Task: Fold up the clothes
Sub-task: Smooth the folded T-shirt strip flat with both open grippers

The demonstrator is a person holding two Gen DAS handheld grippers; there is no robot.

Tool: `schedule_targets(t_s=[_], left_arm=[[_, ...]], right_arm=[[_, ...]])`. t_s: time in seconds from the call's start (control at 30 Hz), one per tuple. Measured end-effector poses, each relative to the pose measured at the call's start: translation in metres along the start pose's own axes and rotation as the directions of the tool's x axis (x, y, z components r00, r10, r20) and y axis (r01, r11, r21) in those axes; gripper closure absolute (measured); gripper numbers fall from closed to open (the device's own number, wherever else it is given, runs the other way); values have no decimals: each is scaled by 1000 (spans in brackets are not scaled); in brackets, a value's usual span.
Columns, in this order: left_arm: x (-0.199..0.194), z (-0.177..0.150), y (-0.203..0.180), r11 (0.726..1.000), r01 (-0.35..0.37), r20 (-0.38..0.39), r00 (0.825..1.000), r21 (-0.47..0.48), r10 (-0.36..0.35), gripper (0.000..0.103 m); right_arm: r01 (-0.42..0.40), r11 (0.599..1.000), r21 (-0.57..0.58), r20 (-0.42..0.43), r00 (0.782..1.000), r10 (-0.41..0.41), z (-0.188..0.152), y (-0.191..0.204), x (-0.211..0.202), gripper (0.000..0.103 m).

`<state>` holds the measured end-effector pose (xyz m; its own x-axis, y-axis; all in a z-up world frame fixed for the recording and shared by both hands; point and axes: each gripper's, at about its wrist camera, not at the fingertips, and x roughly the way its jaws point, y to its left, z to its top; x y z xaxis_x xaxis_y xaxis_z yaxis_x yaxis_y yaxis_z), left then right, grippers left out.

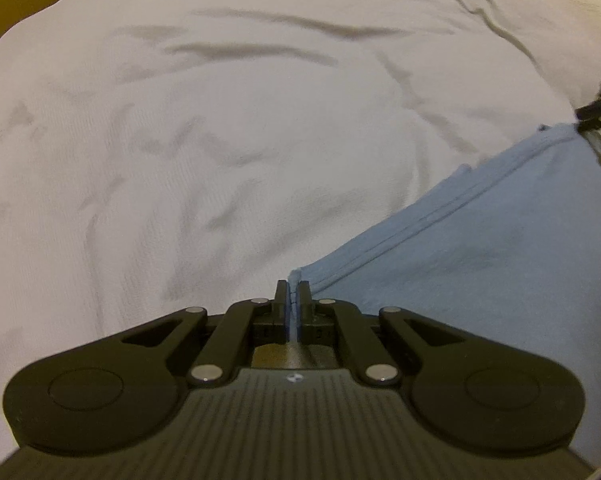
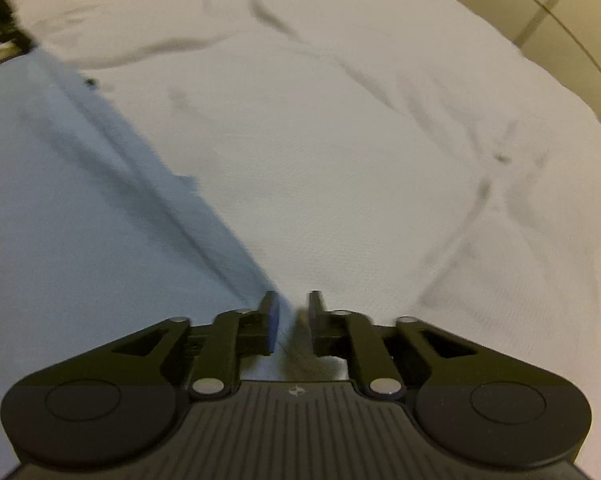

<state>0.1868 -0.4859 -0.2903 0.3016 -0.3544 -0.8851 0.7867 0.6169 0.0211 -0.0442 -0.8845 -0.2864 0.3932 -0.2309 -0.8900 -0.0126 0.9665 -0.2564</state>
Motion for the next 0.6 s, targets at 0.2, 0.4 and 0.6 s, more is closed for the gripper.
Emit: schedule_targets(t_s=[0.2, 0.4, 0.6], left_arm=[[-30, -9, -3, 993, -5, 30, 1000, -119, 9, 97], [-48, -25, -53, 995, 99, 20, 995, -28, -99, 94], [-36, -51, -71, 996, 75, -32, 997, 57, -73, 92]], right_arm=[[-37, 982, 186, 27, 999, 32, -13, 7, -39, 85], [-233, 951, 201, 26, 972, 232, -30, 74, -56, 78], [-240, 947, 212, -79, 962, 262, -82, 87, -53, 75]])
